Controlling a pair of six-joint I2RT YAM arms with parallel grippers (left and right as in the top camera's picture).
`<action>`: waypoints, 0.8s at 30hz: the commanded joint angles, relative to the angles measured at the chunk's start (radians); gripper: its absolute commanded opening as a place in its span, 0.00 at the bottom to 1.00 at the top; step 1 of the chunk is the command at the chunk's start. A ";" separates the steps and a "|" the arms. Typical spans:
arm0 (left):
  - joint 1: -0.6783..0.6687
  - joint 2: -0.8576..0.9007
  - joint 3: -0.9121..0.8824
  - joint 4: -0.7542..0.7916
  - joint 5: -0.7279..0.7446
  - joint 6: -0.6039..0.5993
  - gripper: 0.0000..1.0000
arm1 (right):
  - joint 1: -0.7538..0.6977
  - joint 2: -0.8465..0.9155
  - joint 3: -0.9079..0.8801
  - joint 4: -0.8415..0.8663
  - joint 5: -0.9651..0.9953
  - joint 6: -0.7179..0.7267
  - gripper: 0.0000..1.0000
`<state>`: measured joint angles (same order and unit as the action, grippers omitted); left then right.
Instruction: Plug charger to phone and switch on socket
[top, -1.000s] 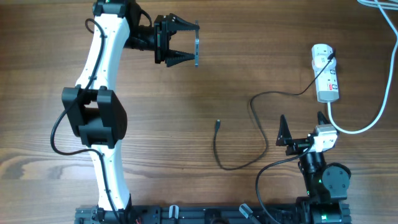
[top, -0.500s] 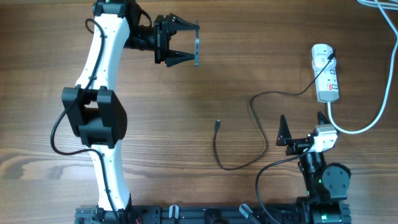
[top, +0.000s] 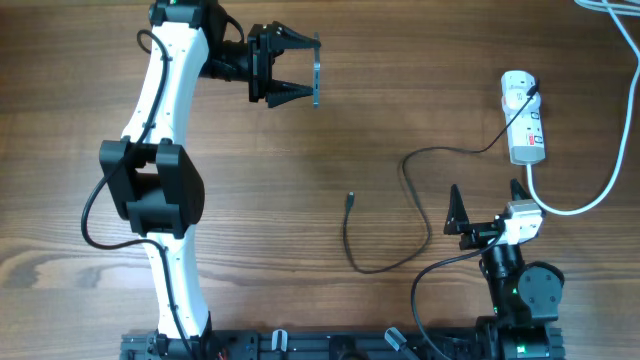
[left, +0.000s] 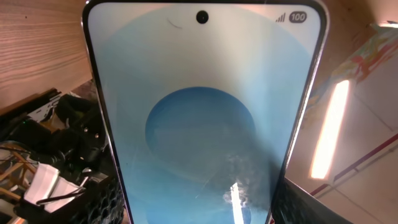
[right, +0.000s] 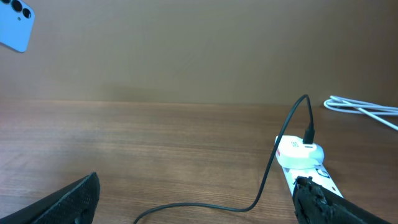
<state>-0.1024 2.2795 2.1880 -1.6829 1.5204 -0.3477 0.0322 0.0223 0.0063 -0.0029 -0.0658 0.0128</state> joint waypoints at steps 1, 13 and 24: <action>0.008 -0.043 0.024 -0.002 0.046 0.030 0.71 | 0.004 -0.005 -0.001 0.003 0.013 -0.012 1.00; 0.008 -0.043 0.024 -0.002 0.046 0.030 0.71 | 0.004 -0.005 -0.001 0.003 0.013 -0.012 1.00; 0.008 -0.043 0.024 -0.002 0.047 0.029 0.71 | 0.004 -0.005 -0.001 0.026 -0.230 0.355 1.00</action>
<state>-0.1024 2.2795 2.1880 -1.6833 1.5208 -0.3416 0.0322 0.0223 0.0063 0.0002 -0.0937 0.0589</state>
